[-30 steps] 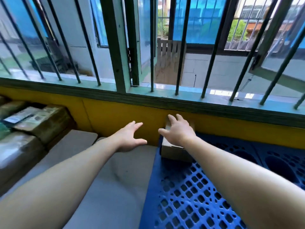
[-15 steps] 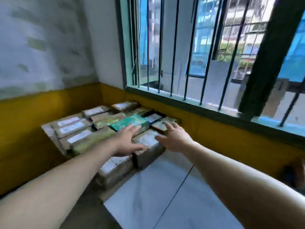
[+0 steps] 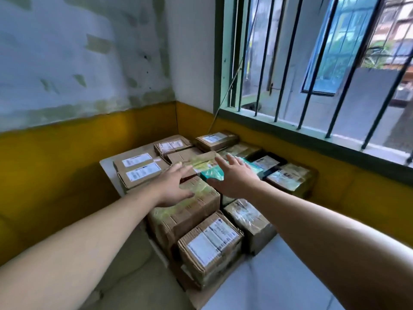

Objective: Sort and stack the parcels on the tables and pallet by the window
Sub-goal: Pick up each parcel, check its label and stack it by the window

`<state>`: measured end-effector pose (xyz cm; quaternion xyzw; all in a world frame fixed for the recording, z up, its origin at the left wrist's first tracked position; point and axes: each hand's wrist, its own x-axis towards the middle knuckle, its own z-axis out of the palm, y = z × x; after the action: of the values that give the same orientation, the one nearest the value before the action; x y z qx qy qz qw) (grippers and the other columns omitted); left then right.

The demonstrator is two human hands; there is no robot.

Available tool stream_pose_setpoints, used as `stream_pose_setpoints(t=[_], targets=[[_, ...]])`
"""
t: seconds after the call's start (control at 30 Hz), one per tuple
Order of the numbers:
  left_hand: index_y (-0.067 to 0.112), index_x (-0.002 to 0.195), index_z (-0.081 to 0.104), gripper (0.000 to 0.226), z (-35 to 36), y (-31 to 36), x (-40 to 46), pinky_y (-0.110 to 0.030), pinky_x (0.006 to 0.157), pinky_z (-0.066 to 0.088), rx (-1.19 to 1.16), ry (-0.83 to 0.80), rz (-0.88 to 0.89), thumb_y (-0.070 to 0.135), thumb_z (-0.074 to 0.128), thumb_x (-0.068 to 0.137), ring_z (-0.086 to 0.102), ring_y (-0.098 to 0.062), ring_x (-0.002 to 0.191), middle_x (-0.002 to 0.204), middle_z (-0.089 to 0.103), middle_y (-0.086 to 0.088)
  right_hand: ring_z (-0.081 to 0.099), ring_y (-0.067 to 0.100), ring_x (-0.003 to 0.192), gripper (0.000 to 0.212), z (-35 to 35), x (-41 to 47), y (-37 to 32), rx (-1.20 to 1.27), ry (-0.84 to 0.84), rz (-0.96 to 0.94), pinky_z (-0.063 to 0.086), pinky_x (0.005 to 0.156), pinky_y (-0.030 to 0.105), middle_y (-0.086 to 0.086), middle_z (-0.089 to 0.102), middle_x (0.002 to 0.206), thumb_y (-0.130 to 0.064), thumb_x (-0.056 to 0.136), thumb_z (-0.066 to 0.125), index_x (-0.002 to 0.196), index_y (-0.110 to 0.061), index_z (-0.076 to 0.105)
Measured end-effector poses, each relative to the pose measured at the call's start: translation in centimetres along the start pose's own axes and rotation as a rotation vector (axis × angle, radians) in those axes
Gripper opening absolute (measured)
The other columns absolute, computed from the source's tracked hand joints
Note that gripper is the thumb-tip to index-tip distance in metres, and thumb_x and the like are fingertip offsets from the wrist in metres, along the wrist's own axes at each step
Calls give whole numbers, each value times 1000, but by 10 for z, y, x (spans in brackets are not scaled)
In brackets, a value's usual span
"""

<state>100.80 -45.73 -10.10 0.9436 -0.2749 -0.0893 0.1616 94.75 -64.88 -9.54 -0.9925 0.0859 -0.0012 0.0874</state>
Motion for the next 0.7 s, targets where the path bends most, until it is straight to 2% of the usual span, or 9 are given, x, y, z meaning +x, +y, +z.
stream_pose_setpoints(t=[0.33,0.5,0.7], targets=[[37,152,12,83,-24,-78,116,-38,118,18,4,-65,58,48,62,87,8,-21,148,162,-2,3,10,26,151,81,18,131,-22,0,-31,48,12,121,44,3,8,166,-71,91,42,157,-34,12],[36,152,14,82,-40,-133,190,-43,120,14,42,-94,141,49,62,86,4,-22,149,162,-2,2,18,26,149,82,31,203,-38,9,1,182,18,121,43,3,18,163,-73,89,43,156,-32,18],[34,152,14,81,-67,-185,279,-42,120,12,116,-157,281,50,60,87,1,-22,149,162,-2,0,27,29,144,79,39,271,-58,51,-5,418,24,117,45,4,28,158,-72,90,41,154,-30,24]])
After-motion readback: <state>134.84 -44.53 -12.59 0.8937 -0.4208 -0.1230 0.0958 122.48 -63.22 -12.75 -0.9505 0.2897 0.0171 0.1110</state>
